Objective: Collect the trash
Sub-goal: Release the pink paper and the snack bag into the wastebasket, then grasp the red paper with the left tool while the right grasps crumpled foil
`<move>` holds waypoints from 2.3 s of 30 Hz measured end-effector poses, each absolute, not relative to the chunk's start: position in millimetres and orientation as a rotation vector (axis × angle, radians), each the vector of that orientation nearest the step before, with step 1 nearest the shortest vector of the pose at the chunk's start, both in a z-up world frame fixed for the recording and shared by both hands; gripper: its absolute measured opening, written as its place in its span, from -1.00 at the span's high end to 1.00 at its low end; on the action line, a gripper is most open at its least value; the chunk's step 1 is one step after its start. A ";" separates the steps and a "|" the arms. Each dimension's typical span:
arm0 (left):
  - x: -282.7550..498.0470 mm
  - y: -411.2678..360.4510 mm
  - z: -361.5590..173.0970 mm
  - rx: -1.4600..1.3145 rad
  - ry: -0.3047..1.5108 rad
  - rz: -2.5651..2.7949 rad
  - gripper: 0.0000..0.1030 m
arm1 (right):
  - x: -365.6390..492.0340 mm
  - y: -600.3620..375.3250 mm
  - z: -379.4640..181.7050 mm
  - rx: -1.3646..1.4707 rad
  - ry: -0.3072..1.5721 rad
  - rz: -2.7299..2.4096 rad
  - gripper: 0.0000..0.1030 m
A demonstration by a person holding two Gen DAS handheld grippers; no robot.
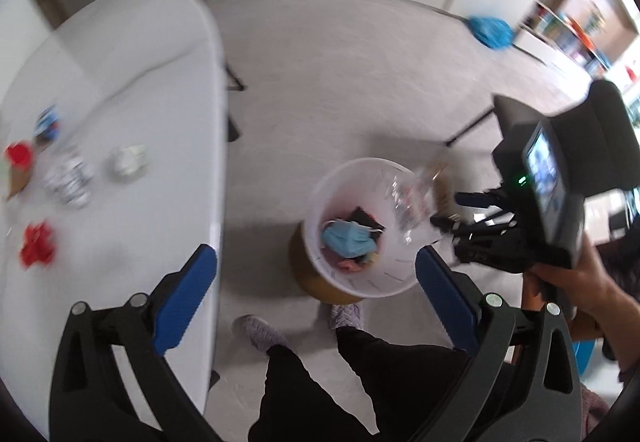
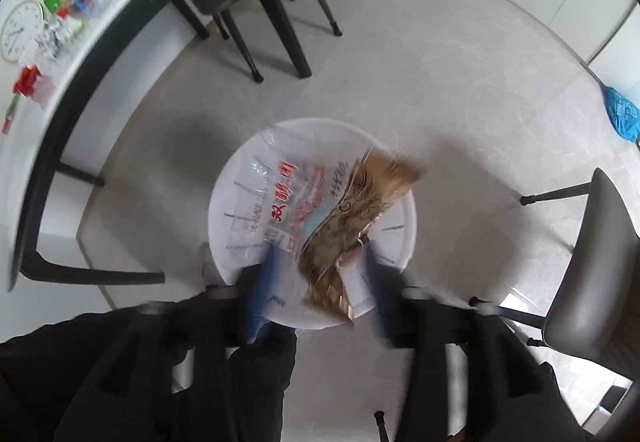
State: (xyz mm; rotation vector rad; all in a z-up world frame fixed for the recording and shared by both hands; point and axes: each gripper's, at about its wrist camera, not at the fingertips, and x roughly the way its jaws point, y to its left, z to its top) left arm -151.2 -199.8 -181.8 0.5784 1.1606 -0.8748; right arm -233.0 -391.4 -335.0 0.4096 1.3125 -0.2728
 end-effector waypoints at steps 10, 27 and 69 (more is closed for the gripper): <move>-130.1 -165.7 -154.1 0.497 1.120 -0.798 -0.85 | -216.0 -374.8 -272.0 0.409 1.227 -0.378 -0.96; -47.8 -56.5 -143.7 0.367 1.054 -0.579 -0.85 | -154.4 -295.9 -147.4 0.372 1.014 -0.292 -0.96; 108.2 -9.2 -245.9 0.242 1.228 -0.410 0.08 | 64.2 -214.7 -246.4 0.144 1.221 -0.149 0.00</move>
